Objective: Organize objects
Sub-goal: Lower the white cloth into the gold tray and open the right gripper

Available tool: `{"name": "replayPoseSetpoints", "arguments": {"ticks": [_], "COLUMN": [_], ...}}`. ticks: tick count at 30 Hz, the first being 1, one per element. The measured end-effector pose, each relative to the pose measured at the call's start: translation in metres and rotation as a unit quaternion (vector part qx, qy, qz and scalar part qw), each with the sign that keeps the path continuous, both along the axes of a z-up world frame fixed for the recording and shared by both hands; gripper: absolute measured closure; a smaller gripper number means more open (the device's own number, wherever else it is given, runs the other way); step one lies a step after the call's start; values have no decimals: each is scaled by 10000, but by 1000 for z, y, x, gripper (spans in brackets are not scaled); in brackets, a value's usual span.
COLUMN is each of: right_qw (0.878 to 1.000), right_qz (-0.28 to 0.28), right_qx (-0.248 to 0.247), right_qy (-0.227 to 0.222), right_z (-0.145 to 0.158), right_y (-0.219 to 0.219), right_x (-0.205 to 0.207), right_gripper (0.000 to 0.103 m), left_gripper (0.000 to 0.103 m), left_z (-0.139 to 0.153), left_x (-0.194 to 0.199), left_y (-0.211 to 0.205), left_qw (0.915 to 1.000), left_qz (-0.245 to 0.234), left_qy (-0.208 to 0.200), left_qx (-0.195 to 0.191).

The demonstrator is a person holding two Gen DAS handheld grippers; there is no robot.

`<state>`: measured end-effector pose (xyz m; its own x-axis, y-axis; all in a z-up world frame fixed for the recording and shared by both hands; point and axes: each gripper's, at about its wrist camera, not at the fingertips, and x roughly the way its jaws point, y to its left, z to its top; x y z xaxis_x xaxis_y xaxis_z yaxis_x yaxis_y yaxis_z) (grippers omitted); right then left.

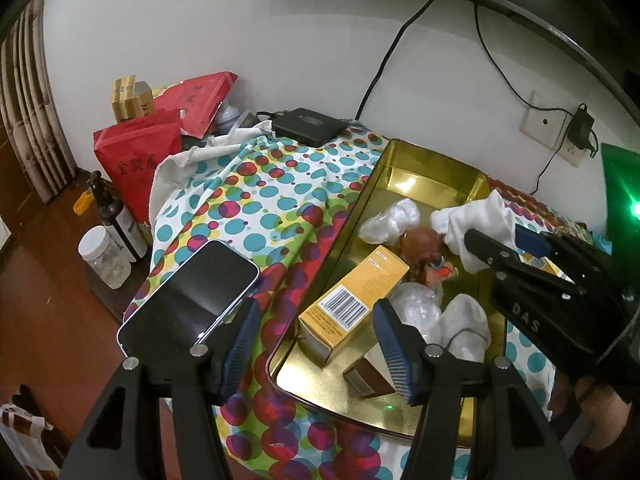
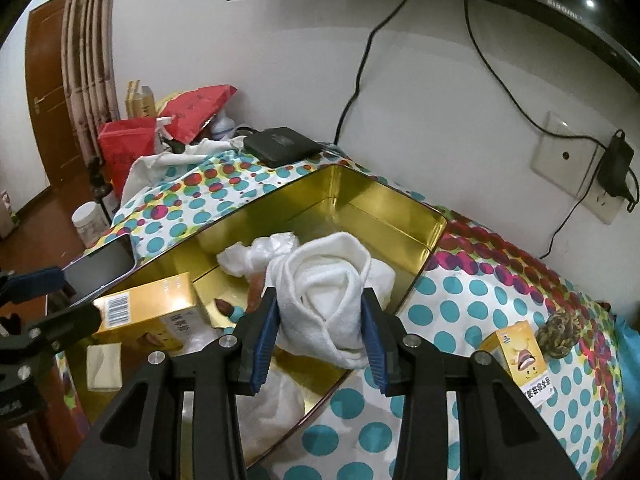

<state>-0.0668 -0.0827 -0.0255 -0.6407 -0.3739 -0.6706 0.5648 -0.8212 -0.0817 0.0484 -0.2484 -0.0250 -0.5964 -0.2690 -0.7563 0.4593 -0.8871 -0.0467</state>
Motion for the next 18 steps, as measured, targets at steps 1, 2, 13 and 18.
{"name": "replayPoseSetpoints", "arguments": {"ticks": [1, 2, 13, 18], "right_qw": [10000, 10000, 9999, 9997], "right_qz": [-12, -18, 27, 29], "right_qx": [27, 45, 127, -69], "right_qy": [-19, -18, 35, 212], "right_z": [-1, -4, -12, -8], "right_y": [-1, -4, -18, -16], "right_x": [-3, -5, -16, -16], "right_gripper": [66, 65, 61, 33], "left_gripper": [43, 43, 43, 43], "left_z": [0, -1, -4, -3], "left_x": [-1, -1, -6, -8], "left_y": [0, 0, 3, 4], "left_qw": [10000, 10000, 10000, 10000], "left_qz": [-18, -30, -50, -51], "left_qy": [11, 4, -66, -63], "left_qx": [20, 34, 0, -13]}}
